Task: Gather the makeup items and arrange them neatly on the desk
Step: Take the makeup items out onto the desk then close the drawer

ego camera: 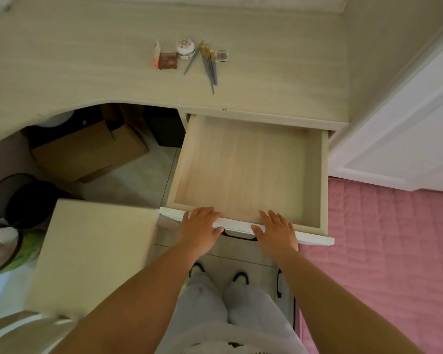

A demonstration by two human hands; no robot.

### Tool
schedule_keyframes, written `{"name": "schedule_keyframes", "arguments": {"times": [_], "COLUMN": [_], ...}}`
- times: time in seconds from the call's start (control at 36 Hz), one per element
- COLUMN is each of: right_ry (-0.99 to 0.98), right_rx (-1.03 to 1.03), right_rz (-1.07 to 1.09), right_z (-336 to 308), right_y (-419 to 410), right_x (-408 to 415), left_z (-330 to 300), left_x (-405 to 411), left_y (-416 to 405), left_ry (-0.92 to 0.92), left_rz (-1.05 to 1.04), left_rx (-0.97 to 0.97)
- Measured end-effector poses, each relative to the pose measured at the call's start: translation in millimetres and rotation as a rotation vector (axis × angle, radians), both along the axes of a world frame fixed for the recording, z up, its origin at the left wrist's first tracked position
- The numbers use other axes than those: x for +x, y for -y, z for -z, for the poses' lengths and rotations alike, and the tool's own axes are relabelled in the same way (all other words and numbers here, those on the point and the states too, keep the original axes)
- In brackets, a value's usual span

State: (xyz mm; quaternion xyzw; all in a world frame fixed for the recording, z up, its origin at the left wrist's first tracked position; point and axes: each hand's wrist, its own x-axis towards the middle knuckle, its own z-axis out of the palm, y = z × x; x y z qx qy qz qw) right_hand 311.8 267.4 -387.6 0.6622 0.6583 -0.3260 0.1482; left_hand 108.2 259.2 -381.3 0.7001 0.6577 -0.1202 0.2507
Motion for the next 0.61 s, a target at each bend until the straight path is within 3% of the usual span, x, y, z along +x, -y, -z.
{"name": "schedule_keyframes", "arguments": {"times": [0.31, 0.61], "right_ry": [0.002, 0.003], "right_rx": [0.217, 0.264], "right_rz": [-0.1, -0.203], "right_z": [15.5, 28.6], "right_y": [3.7, 4.6], "right_x": [5.9, 14.9], "left_z": [12.0, 14.5], "left_x": [3.5, -1.9], "left_y": [-4.0, -17.7], "left_ry": [-0.009, 0.026], "left_rz": [0.064, 0.165], "left_rx": [0.093, 0.178]}}
